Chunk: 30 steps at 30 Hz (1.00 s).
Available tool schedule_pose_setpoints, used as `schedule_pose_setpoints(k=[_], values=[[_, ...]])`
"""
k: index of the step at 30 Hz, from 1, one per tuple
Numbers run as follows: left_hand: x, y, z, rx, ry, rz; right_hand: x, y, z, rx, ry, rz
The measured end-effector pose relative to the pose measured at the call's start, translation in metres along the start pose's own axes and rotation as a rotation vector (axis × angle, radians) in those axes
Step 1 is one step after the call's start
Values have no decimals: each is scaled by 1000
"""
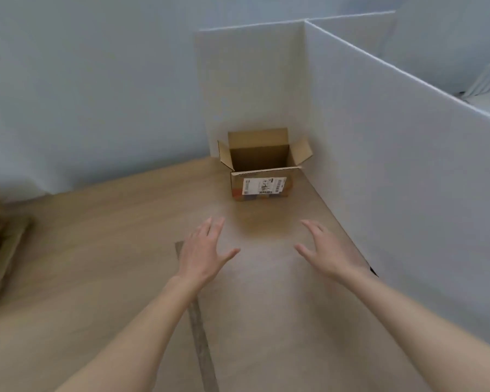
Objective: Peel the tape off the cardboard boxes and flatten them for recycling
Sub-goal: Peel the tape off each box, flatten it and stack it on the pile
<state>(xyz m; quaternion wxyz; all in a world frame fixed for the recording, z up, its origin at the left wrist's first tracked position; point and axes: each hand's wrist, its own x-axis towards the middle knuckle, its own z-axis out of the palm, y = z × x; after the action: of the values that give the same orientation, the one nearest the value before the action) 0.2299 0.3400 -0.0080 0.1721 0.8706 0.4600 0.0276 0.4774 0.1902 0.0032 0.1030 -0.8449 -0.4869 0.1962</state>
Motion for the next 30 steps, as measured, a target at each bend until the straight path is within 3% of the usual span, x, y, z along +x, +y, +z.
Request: schedule_pose_setpoints(k=[4, 8, 15, 24, 30], values=[[73, 0, 42, -90, 35, -21, 88, 18, 22, 168, 100, 12], [134, -1, 66, -213, 193, -129, 148, 31, 33, 308, 256, 86], [175, 6, 74, -421, 296, -127, 191, 25, 49, 407, 241, -2], [84, 22, 57, -705, 306, -88, 113, 16, 36, 463, 280, -49], [-17, 39, 12, -773, 289, -202, 16, -15, 8, 560, 219, -112]])
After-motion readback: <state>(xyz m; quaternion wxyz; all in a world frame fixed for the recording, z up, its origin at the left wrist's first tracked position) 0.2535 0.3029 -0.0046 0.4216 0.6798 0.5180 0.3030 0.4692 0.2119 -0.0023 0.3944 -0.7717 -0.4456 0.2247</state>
